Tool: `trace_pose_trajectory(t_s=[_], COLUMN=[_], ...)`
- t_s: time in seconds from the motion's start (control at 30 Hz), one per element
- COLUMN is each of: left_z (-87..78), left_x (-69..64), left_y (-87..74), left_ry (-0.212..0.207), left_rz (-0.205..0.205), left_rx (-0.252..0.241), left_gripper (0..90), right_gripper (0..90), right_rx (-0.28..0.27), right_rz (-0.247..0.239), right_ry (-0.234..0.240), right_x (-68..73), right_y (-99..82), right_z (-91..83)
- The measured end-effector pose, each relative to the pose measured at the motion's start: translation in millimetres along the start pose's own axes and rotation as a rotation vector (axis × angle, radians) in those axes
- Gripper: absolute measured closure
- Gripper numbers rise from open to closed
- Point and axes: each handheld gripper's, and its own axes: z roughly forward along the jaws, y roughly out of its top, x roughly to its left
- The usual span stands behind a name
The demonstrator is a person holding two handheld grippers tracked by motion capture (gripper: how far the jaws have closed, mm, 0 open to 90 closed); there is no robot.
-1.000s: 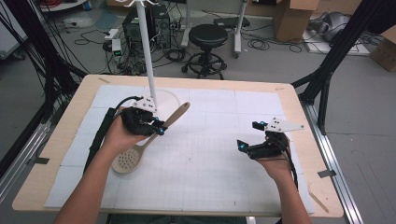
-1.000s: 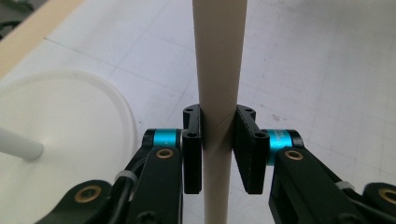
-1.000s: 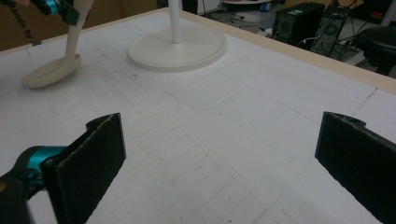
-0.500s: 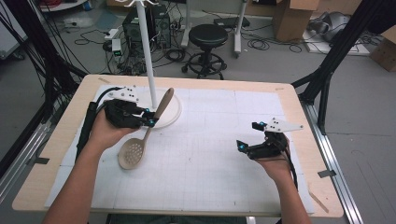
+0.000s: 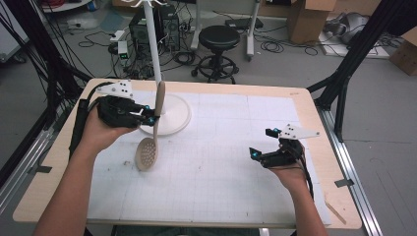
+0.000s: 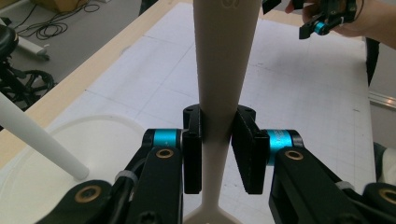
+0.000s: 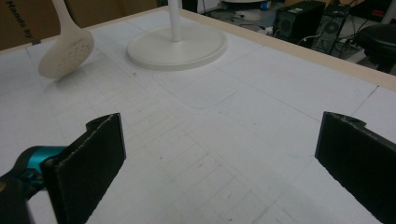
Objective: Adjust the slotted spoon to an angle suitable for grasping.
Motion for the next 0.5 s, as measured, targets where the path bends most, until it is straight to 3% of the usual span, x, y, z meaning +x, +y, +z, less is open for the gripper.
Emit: trace_pose_trajectory(t_s=[0.5], left_z=[-16.8], left_x=[9.7], left_y=[3.9], left_ry=[-0.033], left_rz=[-0.010], left_rx=[-0.056], left_gripper=[74.5], right_gripper=[0.5], right_rx=[-0.002], right_rz=[-0.001], right_ry=[0.001], right_x=[-0.4], right_y=[-0.1], right_z=[-0.2])
